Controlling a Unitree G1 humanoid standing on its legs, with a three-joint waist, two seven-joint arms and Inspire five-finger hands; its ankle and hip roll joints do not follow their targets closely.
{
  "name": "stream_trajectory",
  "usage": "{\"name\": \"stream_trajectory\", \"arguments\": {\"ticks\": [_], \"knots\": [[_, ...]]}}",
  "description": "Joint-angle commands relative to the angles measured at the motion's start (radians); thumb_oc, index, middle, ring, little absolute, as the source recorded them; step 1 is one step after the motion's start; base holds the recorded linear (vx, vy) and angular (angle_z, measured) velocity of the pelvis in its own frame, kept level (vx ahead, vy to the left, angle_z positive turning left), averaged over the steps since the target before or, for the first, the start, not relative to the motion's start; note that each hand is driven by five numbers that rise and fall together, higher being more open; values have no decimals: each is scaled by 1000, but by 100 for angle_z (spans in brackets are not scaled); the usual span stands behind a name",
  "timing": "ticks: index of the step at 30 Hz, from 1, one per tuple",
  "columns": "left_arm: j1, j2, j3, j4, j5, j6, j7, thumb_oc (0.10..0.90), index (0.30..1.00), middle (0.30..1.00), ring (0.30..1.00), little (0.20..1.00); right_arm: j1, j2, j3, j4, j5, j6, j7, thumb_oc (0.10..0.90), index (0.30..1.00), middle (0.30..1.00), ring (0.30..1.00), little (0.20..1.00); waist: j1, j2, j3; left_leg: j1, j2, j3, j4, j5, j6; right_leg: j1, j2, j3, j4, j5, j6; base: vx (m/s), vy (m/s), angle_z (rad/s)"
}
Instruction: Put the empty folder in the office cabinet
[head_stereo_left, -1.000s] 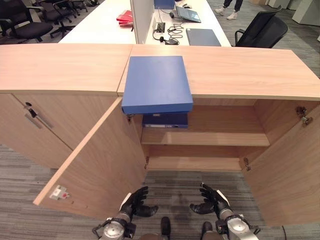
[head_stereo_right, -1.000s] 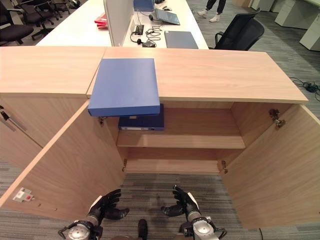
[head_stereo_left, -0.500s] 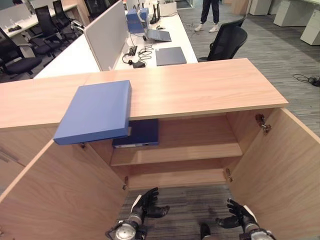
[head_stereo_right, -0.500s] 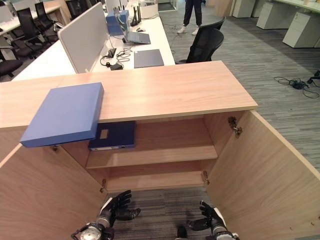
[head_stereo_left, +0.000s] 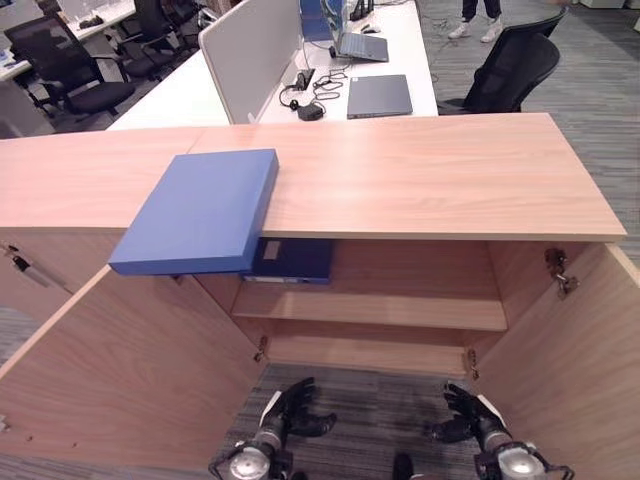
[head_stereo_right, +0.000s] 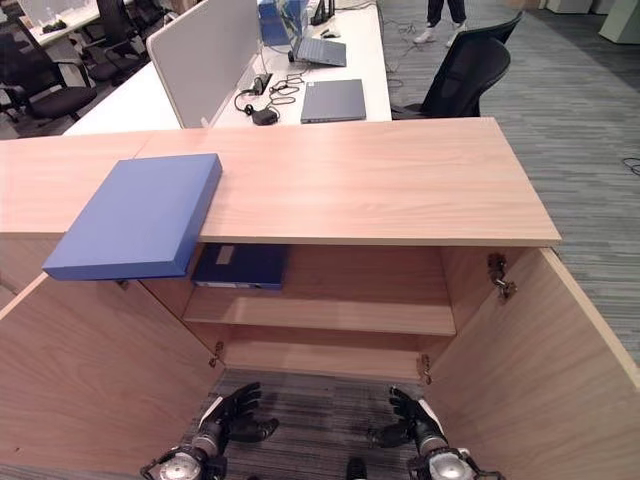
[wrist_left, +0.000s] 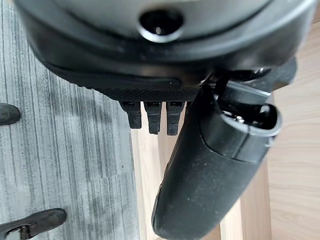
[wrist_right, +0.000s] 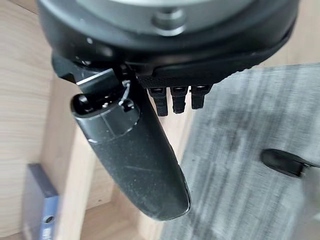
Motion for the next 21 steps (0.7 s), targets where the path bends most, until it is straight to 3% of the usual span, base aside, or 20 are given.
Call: {"name": "stream_trajectory", "arguments": {"ticks": [1, 4, 6, 8, 10, 11, 15, 21], "knots": [[-68, 59, 7, -88, -21, -63, -2, 800, 900, 900, 900, 900, -12, -1, 5, -56, 41, -63, -5, 800, 900, 900, 900, 900, -7, -68, -3, 78, 33, 54, 240, -35, 61, -32, -85, 73, 83, -49, 77, 64, -130, 32], [-58, 62, 12, -99, -25, -58, -4, 800, 900, 900, 900, 900, -20, -7, 7, -40, 43, -58, -12, 800, 900, 900, 900, 900, 4, -92, 14, 22, 20, 109, 361, -26, 87, 17, -87, 74, 65, -68, 57, 115, -203, 19], [-58, 62, 11, -97, -27, -56, -5, 800, 900, 900, 900, 900, -25, -11, 6, -30, 42, -55, -14, 800, 900, 900, 900, 900, 10, -92, 21, -1, 22, 129, 355, -33, 91, 31, -91, 72, 62, -77, 58, 109, -58, -6], [-58, 61, 9, -94, -28, -55, -6, 800, 900, 900, 900, 900, -28, -13, -2, -28, 46, -52, -19, 800, 900, 900, 900, 900, 30, -96, 27, -48, 4, 152, 251, -102, 97, 56, -101, 76, 52, -88, 68, 132, 0, 5], [-57, 63, 5, -95, -28, -56, -5, 800, 900, 900, 900, 900, -32, -14, -3, -33, 49, -53, -22, 800, 900, 900, 900, 900, 47, -98, 31, -76, -19, 146, 187, -132, 102, 68, -105, 84, 48, -99, 75, 95, 16, 18], [-52, 65, 4, -99, -31, -60, 4, 800, 900, 900, 900, 900, -40, -15, 1, -34, 44, -53, -30, 800, 900, 900, 900, 900, 78, -94, 39, -136, -50, 104, 130, -117, 101, 83, -102, 105, 49, -112, 79, 103, 40, 10], [-48, 68, 1, -84, -28, -62, -3, 800, 900, 900, 900, 900, -58, -4, 13, -12, 30, -53, -26, 800, 900, 900, 900, 900, 76, -76, 24, -72, -57, 79, 60, -139, 103, 87, -92, 128, 55, -113, 87, 48, 52, -43], [-38, 72, -5, -71, -13, -58, -15, 800, 900, 900, 900, 900, -48, 33, 23, -9, 30, -51, -19, 800, 900, 900, 900, 900, 69, -73, -8, 14, -62, 122, 10, -159, 121, 90, -118, 152, 59, -89, 111, 35, 103, -16]]}}
